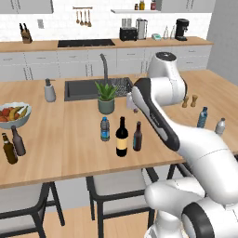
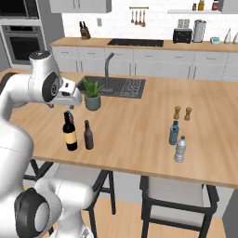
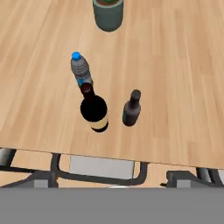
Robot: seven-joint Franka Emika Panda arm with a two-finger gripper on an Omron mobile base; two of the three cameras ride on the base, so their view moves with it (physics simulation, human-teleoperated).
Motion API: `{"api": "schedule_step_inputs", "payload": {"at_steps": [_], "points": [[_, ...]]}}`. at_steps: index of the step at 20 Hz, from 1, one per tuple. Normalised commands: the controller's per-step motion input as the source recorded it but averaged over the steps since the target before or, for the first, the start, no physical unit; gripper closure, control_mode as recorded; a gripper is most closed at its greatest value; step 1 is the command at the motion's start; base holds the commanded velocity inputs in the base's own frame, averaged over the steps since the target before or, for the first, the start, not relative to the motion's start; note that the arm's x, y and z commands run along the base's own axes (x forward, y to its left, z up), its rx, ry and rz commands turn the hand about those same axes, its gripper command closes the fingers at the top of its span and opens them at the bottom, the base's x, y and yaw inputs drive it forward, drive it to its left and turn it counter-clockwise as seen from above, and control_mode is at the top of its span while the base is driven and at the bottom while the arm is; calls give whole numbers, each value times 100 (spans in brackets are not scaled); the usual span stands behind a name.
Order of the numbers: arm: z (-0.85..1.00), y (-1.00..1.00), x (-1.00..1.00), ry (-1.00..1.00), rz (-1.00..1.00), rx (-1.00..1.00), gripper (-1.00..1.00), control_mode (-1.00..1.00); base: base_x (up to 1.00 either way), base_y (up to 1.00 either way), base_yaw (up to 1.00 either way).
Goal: Move the plastic bottles in the middle to the plastics group, and the glass bottles in the middle to the glass group.
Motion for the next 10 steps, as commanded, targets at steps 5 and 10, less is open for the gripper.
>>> {"api": "schedule_step_inputs", "payload": {"at_steps": [5, 10], "points": [[-4, 78, 20, -20, 0, 0, -100, -100, 0, 0, 0], [-27, 31, 47, -9, 0, 0, -100, -100, 0, 0, 0]]}}
